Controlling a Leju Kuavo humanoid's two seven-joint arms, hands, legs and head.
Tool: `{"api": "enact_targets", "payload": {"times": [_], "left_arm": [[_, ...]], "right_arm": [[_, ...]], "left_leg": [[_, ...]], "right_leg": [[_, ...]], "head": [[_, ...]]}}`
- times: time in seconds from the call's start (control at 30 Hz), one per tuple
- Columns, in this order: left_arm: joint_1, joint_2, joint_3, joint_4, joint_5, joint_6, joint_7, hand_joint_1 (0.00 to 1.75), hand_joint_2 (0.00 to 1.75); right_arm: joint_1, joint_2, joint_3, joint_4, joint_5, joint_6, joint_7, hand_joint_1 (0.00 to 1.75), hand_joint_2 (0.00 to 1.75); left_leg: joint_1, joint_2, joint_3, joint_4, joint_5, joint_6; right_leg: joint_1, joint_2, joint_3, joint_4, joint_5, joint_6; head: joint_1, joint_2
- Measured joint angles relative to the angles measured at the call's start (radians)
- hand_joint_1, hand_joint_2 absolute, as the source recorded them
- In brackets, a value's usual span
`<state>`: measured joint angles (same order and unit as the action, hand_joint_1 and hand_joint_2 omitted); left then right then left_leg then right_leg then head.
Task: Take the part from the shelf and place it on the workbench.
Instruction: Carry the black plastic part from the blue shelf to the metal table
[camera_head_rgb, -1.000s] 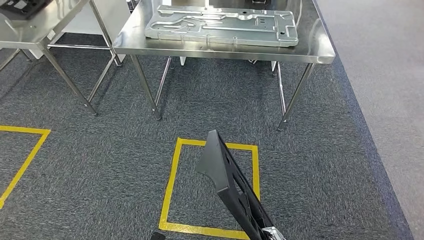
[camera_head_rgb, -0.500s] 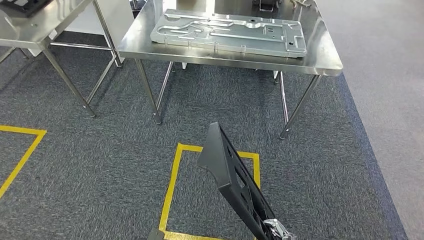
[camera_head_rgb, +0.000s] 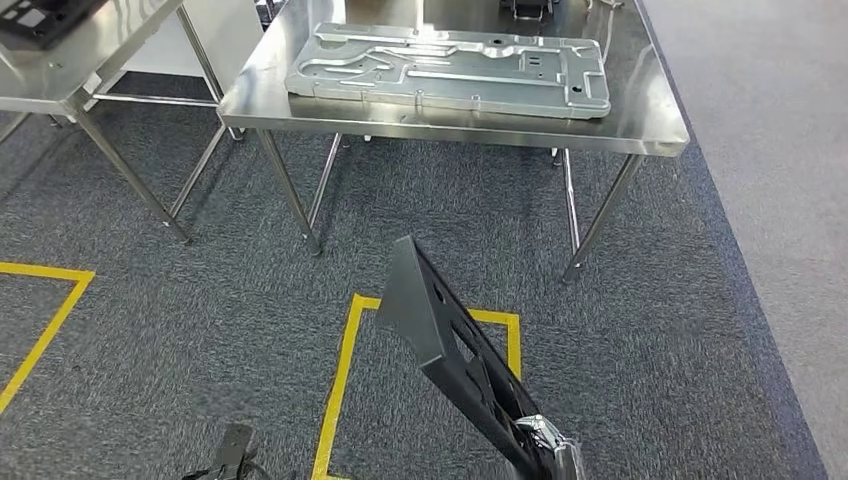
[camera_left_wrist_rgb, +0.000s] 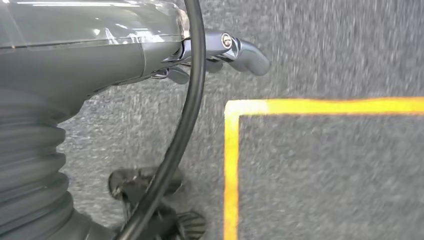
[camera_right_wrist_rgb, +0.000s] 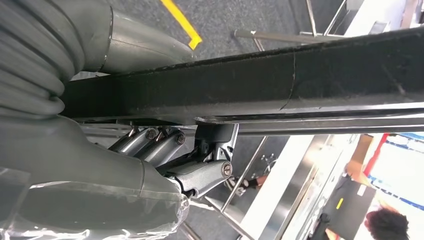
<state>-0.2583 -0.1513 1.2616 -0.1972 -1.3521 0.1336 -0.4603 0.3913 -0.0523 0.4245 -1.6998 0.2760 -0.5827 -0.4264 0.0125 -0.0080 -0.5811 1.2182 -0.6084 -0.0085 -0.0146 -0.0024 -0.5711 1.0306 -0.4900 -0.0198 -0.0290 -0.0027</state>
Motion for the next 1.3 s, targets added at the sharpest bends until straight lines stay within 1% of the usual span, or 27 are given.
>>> {"api": "enact_targets", "payload": {"times": [0.03,0.07,0.1,0.13,0.2,0.23,0.27,0.3,0.4,0.47,0.53,0.57,0.6,0.63,0.7,0.77,0.83,0.9,0.93,0.97,1.03,1.07,1.1,1.13,1.2,1.23,1.3], "left_arm": [[0.001,0.018,0.003,-0.003,0.007,-0.012,-0.003,0.00,1.75],[0.004,0.034,0.006,-0.006,0.016,-0.017,-0.007,0.00,1.75],[0.007,0.046,0.007,-0.008,0.025,-0.018,-0.011,0.00,1.75],[0.010,0.056,0.008,-0.010,0.035,-0.018,-0.014,0.00,1.75],[0.016,0.074,0.009,-0.013,0.058,-0.012,-0.017,0.00,1.75],[0.019,0.081,0.010,-0.015,0.069,-0.009,-0.017,0.00,1.75],[0.023,0.086,0.010,-0.016,0.080,-0.007,-0.017,0.00,1.75],[0.029,0.091,0.010,-0.016,0.088,-0.006,-0.017,0.00,1.75],[0.040,0.099,0.011,-0.018,0.102,-0.004,-0.016,0.00,1.75],[0.041,0.102,0.011,-0.019,0.113,-0.003,-0.015,0.00,1.75],[0.044,0.106,0.012,-0.021,0.126,-0.003,-0.017,0.00,1.75],[0.048,0.107,0.013,-0.021,0.133,-0.003,-0.018,0.00,1.75],[0.052,0.109,0.014,-0.021,0.139,-0.004,-0.018,0.00,1.75],[0.056,0.110,0.014,-0.021,0.144,-0.004,-0.018,0.00,1.75],[0.060,0.111,0.014,-0.021,0.155,-0.006,-0.016,0.00,1.75],[0.060,0.111,0.014,-0.021,0.168,-0.008,-0.014,0.00,1.75],[0.061,0.111,0.015,-0.021,0.178,-0.010,-0.011,0.00,1.75],[0.062,0.114,0.015,-0.022,0.184,-0.014,-0.007,0.00,1.75],[0.061,0.115,0.015,-0.022,0.188,-0.016,-0.002,0.00,1.75],[0.060,0.117,0.015,-0.022,0.192,-0.019,0.003,0.00,1.75],[0.061,0.120,0.015,-0.022,0.198,-0.024,0.019,0.00,1.75],[0.064,0.121,0.015,-0.022,0.200,-0.026,0.027,0.00,1.75],[0.067,0.121,0.015,-0.022,0.202,-0.028,0.036,0.00,1.75],[0.069,0.122,0.015,-0.022,0.203,-0.029,0.044,0.00,1.75],[0.071,0.124,0.015,-0.022,0.205,-0.033,0.055,0.00,1.75],[0.069,0.125,0.014,-0.022,0.206,-0.037,0.059,0.00,1.75],[0.066,0.127,0.012,-0.022,0.207,-0.045,0.066,0.00,1.75]], "right_arm": [[-0.005,0.000,-0.012,0.008,-0.003,0.008,-0.004,1.75,1.75],[-0.007,0.000,-0.029,0.018,-0.006,0.020,-0.011,1.75,1.75],[-0.007,0.002,-0.053,0.030,-0.006,0.036,-0.021,1.75,1.75],[-0.007,0.006,-0.081,0.042,-0.002,0.056,-0.032,1.75,1.75],[-0.007,0.025,-0.156,0.065,0.015,0.111,-0.059,1.75,1.75],[-0.007,0.038,-0.199,0.074,0.026,0.143,-0.072,1.75,1.75],[-0.007,0.053,-0.245,0.082,0.037,0.179,-0.085,1.75,1.75],[-0.005,0.068,-0.290,0.088,0.048,0.212,-0.096,1.75,1.75],[-0.003,0.104,-0.397,0.101,0.078,0.267,-0.114,1.75,1.75],[-0.007,0.125,-0.452,0.106,0.103,0.288,-0.119,1.75,1.75],[-0.012,0.146,-0.506,0.111,0.131,0.320,-0.126,1.75,1.75],[-0.015,0.156,-0.535,0.115,0.144,0.338,-0.129,1.75,1.75],[-0.019,0.164,-0.565,0.120,0.155,0.357,-0.132,1.75,1.75],[-0.027,0.171,-0.596,0.124,0.166,0.375,-0.136,1.75,1.75],[-0.049,0.184,-0.656,0.132,0.188,0.410,-0.143,1.75,1.75],[-0.073,0.199,-0.701,0.141,0.210,0.435,-0.149,1.75,1.75],[-0.089,0.215,-0.730,0.149,0.232,0.449,-0.153,1.75,1.75],[-0.098,0.231,-0.744,0.154,0.249,0.455,-0.156,1.75,1.75],[-0.103,0.238,-0.746,0.154,0.254,0.458,-0.158,1.75,1.75],[-0.108,0.244,-0.746,0.154,0.259,0.462,-0.159,1.75,1.75],[-0.117,0.253,-0.743,0.152,0.268,0.470,-0.156,1.75,1.75],[-0.119,0.257,-0.738,0.149,0.273,0.471,-0.150,1.75,1.75],[-0.120,0.258,-0.731,0.144,0.278,0.468,-0.141,1.75,1.75],[-0.122,0.258,-0.720,0.137,0.281,0.461,-0.128,1.75,1.75],[-0.133,0.254,-0.690,0.121,0.287,0.432,-0.093,1.75,1.75],[-0.142,0.248,-0.669,0.113,0.292,0.413,-0.074,1.75,1.75],[-0.165,0.228,-0.619,0.101,0.311,0.379,-0.035,1.75,1.75]], "left_leg": [[0.000,0.000,-0.041,0.052,-0.022,-0.002],[0.000,0.000,-0.070,0.078,-0.032,-0.002],[0.000,0.000,-0.084,0.073,-0.022,0.000],[0.000,0.000,-0.082,0.035,0.011,0.002],[-0.004,0.003,-0.056,-0.082,0.098,0.011],[-0.007,0.004,-0.046,-0.125,0.117,0.015],[-0.011,0.005,-0.040,-0.150,0.127,0.019],[-0.013,0.004,-0.038,-0.155,0.123,0.023],[-0.007,0.001,-0.011,-0.171,0.134,0.042],[-0.004,0.001,0.005,-0.178,0.131,0.051],[-0.004,0.001,0.011,-0.179,0.123,0.055],[-0.004,0.000,0.016,-0.179,0.118,0.055],[-0.004,-0.001,0.023,-0.179,0.111,0.053],[-0.004,-0.002,0.032,-0.179,0.104,0.051],[-0.004,-0.003,0.050,-0.180,0.090,0.045],[-0.004,-0.003,0.057,-0.182,0.081,0.035],[-0.005,-0.003,0.062,-0.180,0.081,0.022],[-0.004,-0.001,0.065,-0.168,0.075,0.010],[-0.003,0.000,0.055,-0.145,0.064,0.007],[-0.002,0.001,0.033,-0.102,0.044,0.004],[-0.001,0.002,-0.038,0.018,-0.004,0.001],[-0.001,0.002,-0.070,0.063,-0.016,0.000],[-0.001,0.002,-0.089,0.079,-0.011,0.000],[-0.001,0.002,-0.090,0.055,0.016,0.001],[-0.004,0.003,-0.053,-0.065,0.102,0.007],[-0.007,0.004,-0.035,-0.123,0.125,0.012],[-0.014,0.006,-0.021,-0.173,0.136,0.022]], "right_leg": [[0.001,0.000,0.006,0.000,-0.006,-0.002],[0.002,0.001,0.013,0.000,-0.013,-0.003],[0.003,0.002,0.022,0.000,-0.020,-0.003],[0.003,0.002,0.033,0.000,-0.028,-0.002],[0.004,0.002,0.054,0.000,-0.044,0.003],[0.005,0.001,0.060,0.000,-0.051,0.009],[0.005,0.001,0.065,0.000,-0.057,0.015],[0.006,0.002,0.070,0.002,-0.059,0.022],[0.005,0.002,0.076,0.029,-0.067,0.039],[0.002,0.002,0.033,0.104,-0.101,0.046],[0.000,0.002,-0.046,0.213,-0.147,0.055],[-0.001,0.002,-0.079,0.247,-0.153,0.059],[-0.002,0.002,-0.097,0.250,-0.139,0.061],[-0.002,0.002,-0.099,0.222,-0.104,0.060],[-0.001,0.002,-0.071,0.108,-0.012,0.051],[0.006,0.002,-0.054,0.032,0.022,0.037],[0.012,0.002,-0.052,0.018,0.017,0.023],[0.008,0.002,-0.037,0.007,0.023,0.011],[0.006,0.001,-0.028,0.002,0.022,0.006],[0.004,0.001,-0.020,-0.002,0.021,0.001],[0.006,0.001,-0.012,-0.004,0.015,-0.004],[0.007,0.001,-0.008,-0.004,0.011,-0.006],[0.008,0.001,-0.004,-0.004,0.007,-0.007],[0.010,0.002,0.002,-0.004,0.003,-0.007],[0.012,0.002,0.015,-0.004,-0.006,-0.006],[0.013,0.003,0.019,-0.003,-0.009,-0.003],[0.014,0.004,0.020,-0.003,-0.013,0.006]], "head": [[0.000,0.000],[0.000,0.000],[0.000,0.000],[0.000,0.000],[0.000,0.000],[0.000,0.000],[0.000,0.000],[0.000,0.000],[0.000,0.000],[0.000,0.000],[0.000,0.000],[0.000,0.000],[0.000,0.000],[0.000,0.000],[0.000,0.000],[0.000,0.000],[0.000,0.000],[0.000,0.000],[0.000,0.000],[0.000,0.000],[0.000,0.000],[0.000,0.000],[0.000,0.000],[0.000,0.000],[0.000,0.000],[0.000,0.000],[0.000,0.000]]}}
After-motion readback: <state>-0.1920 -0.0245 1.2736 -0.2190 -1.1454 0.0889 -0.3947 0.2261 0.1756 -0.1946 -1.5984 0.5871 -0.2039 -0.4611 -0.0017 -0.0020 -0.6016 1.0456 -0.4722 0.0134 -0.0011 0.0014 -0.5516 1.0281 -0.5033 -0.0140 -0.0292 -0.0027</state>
